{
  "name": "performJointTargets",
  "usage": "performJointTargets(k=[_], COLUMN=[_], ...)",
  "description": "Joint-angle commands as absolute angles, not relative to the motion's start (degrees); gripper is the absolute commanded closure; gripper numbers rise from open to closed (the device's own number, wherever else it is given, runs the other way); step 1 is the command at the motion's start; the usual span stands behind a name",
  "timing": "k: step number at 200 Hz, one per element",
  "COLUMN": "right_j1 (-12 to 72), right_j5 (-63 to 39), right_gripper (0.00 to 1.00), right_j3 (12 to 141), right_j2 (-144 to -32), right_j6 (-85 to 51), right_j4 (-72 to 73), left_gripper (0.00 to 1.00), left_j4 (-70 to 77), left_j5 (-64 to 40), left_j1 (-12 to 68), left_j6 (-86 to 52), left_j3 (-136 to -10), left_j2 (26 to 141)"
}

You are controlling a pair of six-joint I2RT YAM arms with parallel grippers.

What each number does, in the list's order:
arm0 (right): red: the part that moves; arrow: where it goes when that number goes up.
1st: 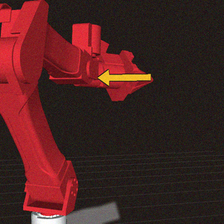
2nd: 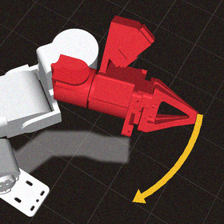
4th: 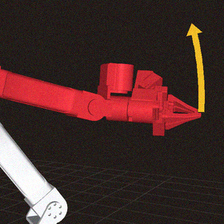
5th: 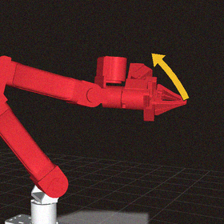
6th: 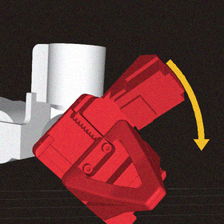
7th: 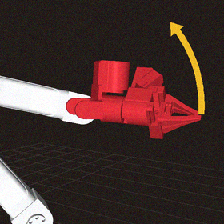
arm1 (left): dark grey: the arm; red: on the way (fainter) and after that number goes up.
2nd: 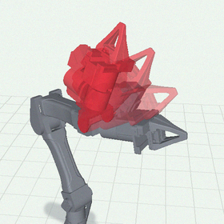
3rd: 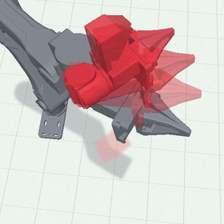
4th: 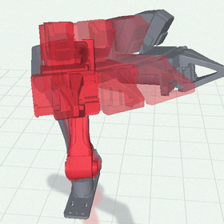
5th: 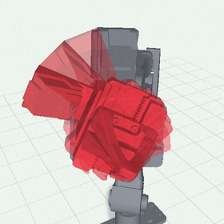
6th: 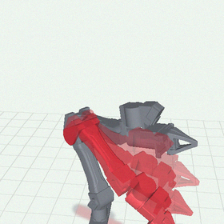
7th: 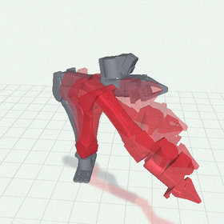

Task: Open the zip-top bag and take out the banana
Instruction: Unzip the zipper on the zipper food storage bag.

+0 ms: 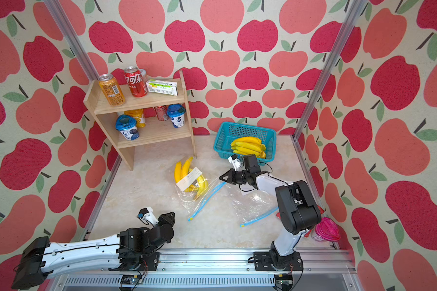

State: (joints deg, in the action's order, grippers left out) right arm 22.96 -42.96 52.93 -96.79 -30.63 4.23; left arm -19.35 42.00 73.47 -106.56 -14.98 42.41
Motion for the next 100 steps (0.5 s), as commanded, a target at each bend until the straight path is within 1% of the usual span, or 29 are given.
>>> performJointTargets(k=[1, 21, 27, 31, 44, 53, 57, 65, 75, 87, 100], right_j1=[23.3, 24.1, 24.3, 24.4, 24.4, 24.4, 24.4, 24.5, 24.6, 25.0, 25.9], right_j5=[-41.4, -41.1, -40.2, -39.7, -38.4, -36.7, -36.1, -33.6, -30.7, -27.5, -25.9], right_gripper=[0.97, 0.79, 0.63, 0.57, 0.53, 0.46, 0.44, 0.42, 0.40, 0.40, 0.40], right_j3=[53.4, 51.5, 51.0, 50.8, 50.0, 49.1, 48.4, 47.2, 45.6, 43.7, 41.6], right_j2=[-92.5, -90.4, -90.0, -89.8, -89.0, -87.4, -86.3, -83.6, -79.6, -74.4, -69.3], right_j6=[-27.4, -28.0, -28.0, -28.0, -28.2, -28.7, -29.0, -29.5, -29.7, -29.8, -30.0], right_j4=[-0.5, -1.3, -1.5, -1.6, -2.1, -2.0, -1.8, -1.5, -1.7, -2.8, -4.3], left_gripper=[0.70, 0.65, 0.62, 0.60, 0.55, 0.51, 0.48, 0.42, 0.39, 0.37, 0.34], left_j4=[-17.3, -17.8, -19.1, -20.4, -25.2, -27.4, -27.9, -28.1, -27.3, -25.1, -20.8], left_j5=[41.2, 41.6, 41.7, 41.9, 42.7, 43.6, 44.0, 44.7, 44.6, 41.8, 34.5], left_j1=[73.2, 73.2, 73.2, 73.1, 73.0, 73.0, 72.9, 72.5, 71.4, 68.1, 62.2], left_j6=[-103.0, -100.7, -100.0, -99.7, -98.5, -98.0, -97.5, -96.8, -95.2, -91.6, -85.6], left_j3=[-17.2, -17.2, -17.2, -17.2, -20.2, -21.0, -21.2, -21.2, -21.0, -20.9, -20.9], left_j2=[43.8, 40.8, 39.4, 38.7, 36.2, 34.7, 34.0, 32.6, 31.2, 30.1, 30.3])
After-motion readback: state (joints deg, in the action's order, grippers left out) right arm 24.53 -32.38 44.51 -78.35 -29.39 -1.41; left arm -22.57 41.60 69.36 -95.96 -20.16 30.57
